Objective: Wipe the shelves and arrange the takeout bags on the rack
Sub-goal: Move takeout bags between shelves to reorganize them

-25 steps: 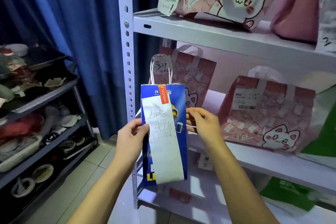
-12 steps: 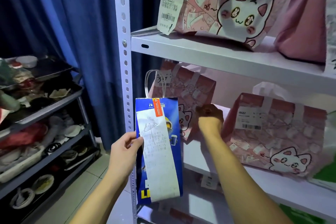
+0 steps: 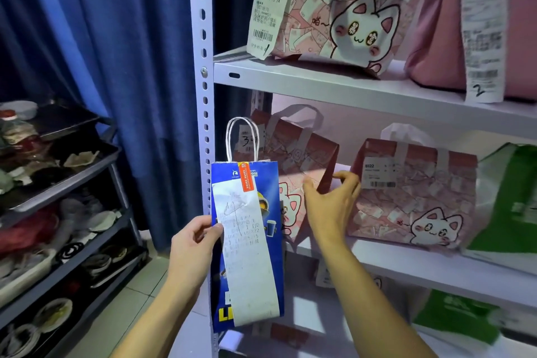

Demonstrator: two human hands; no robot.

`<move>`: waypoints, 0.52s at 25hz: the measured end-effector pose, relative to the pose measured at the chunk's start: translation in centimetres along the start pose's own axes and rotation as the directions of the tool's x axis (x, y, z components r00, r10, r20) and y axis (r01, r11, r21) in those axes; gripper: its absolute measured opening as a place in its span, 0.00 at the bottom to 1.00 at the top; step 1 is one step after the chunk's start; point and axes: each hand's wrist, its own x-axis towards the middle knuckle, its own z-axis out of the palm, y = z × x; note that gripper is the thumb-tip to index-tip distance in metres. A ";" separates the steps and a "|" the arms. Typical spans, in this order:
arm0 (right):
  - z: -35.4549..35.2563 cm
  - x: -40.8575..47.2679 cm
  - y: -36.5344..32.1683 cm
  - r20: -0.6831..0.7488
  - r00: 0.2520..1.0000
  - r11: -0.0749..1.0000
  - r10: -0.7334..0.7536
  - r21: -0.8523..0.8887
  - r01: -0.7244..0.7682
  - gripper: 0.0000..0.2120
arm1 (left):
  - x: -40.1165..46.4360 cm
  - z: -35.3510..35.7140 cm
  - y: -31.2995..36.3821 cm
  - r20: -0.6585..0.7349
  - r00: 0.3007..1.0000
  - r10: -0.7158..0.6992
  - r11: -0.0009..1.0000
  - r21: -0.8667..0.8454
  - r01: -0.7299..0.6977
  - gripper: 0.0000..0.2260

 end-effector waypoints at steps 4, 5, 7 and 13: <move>0.0 2.6 -3.2 0.032 0.987 0.983 0.155 0.094 -0.157 0.32 | -0.9 -1.6 0.6 0.002 1.000 0.025 1.000 0.008 -0.025 0.04; -0.1 3.0 -3.5 0.054 0.987 0.982 0.152 0.102 -0.157 0.24 | -1.0 -1.9 0.8 -0.005 1.000 0.029 1.000 0.006 -0.029 0.04; -0.5 2.7 -3.2 0.051 0.995 0.991 0.090 0.090 -0.095 0.14 | -1.2 -2.6 1.1 -0.016 0.999 0.030 1.000 -0.001 -0.030 0.04; -3.1 -1.9 -3.2 -0.010 0.998 0.964 -0.058 0.261 0.058 0.04 | -1.1 -3.4 1.9 -0.035 0.999 0.038 0.999 -0.017 -0.039 0.05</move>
